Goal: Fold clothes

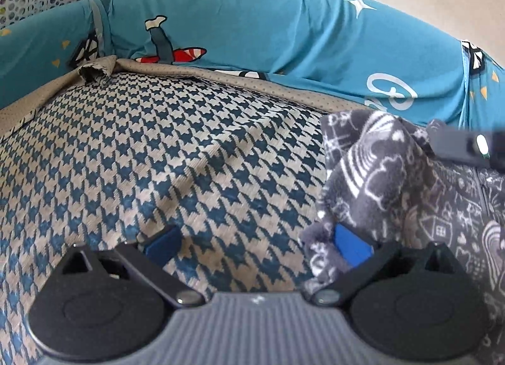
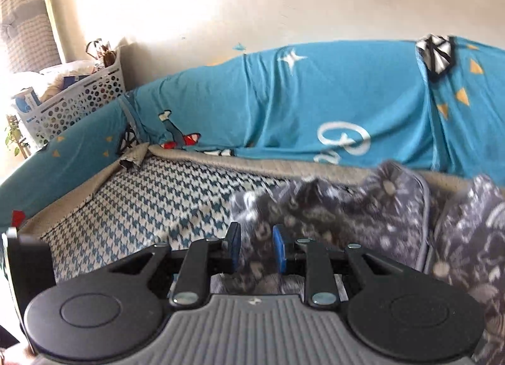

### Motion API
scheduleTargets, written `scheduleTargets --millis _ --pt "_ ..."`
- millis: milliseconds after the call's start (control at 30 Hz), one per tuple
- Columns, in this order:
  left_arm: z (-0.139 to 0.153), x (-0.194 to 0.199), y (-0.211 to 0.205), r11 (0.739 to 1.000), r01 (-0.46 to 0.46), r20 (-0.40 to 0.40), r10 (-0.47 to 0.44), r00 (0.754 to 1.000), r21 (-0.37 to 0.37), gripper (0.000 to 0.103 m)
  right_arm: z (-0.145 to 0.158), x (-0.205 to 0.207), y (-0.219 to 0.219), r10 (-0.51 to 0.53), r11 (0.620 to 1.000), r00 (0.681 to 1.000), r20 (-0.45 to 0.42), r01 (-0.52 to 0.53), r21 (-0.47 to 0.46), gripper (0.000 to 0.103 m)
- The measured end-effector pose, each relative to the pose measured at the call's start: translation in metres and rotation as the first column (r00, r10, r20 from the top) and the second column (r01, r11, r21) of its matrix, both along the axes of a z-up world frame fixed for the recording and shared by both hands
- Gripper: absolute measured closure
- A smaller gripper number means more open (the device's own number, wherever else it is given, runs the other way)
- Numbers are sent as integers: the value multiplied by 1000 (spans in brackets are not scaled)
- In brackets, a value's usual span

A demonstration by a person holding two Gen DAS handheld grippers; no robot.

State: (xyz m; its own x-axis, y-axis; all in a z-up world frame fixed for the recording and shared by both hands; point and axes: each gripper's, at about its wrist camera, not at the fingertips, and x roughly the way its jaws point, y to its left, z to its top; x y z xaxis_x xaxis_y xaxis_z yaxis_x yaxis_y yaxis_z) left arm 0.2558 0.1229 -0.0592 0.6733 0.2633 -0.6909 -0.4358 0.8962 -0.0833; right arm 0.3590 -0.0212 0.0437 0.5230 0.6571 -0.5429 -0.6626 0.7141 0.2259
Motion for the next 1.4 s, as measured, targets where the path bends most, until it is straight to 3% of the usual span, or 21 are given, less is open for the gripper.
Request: scheduleTargets --millis 133,367,633,700,733,767,833,900,967,1000,1067,1133,1233,1333,1400 --pt "1 -1 1 1000 3 1 -3 1000 -11 0 9 15 17 65 997 996 56 -63 -38 79" --pt "1 -3 -1 1000 3 1 -3 1000 -8 0 12 51 66 206 961 977 47 -194 -197 77" --pt "3 -5 -2 1000 6 3 -6 1000 -5 0 -23 69 112 259 879 964 -56 -259 -401 77" --pt "5 -5 -4 1000 5 5 -5 1000 11 0 -33 74 116 245 863 966 -87 -258 -435 92" --pt "7 -5 -5 1000 6 9 -6 1000 24 0 -36 76 118 241 857 966 -95 -258 -446 94" --pt "9 -5 -7 999 8 14 -8 1000 41 0 -36 77 116 235 869 968 -90 -251 -425 96" --pt "14 -5 -10 997 11 24 -13 1000 75 0 -24 85 105 184 936 980 -81 -199 -289 97" --pt "20 -7 -12 995 7 55 -12 998 101 0 -13 93 93 130 979 988 -80 -141 -145 97" --pt "23 -6 -14 993 16 65 -24 998 120 0 -4 101 81 52 999 996 -76 -51 6 101" --pt "21 -3 -15 990 22 37 -27 999 137 0 -2 102 79 17 999 998 -60 -15 37 101" --pt "14 4 -14 987 20 -30 -15 999 162 0 -1 104 80 -26 998 999 -41 29 52 100" --pt "13 4 -7 992 -2 -37 7 999 123 0 -1 103 83 -28 999 998 -54 29 24 100" --pt "16 6 0 982 -81 -57 92 994 169 0 0 94 76 -18 1000 999 -40 18 -4 100" --pt "23 -1 15 990 -134 4 134 991 52 0 1 83 59 -40 999 998 -40 40 -13 100" --pt "29 -3 14 993 -114 53 113 992 18 0 -1 74 40 -76 997 996 -48 75 -14 100"
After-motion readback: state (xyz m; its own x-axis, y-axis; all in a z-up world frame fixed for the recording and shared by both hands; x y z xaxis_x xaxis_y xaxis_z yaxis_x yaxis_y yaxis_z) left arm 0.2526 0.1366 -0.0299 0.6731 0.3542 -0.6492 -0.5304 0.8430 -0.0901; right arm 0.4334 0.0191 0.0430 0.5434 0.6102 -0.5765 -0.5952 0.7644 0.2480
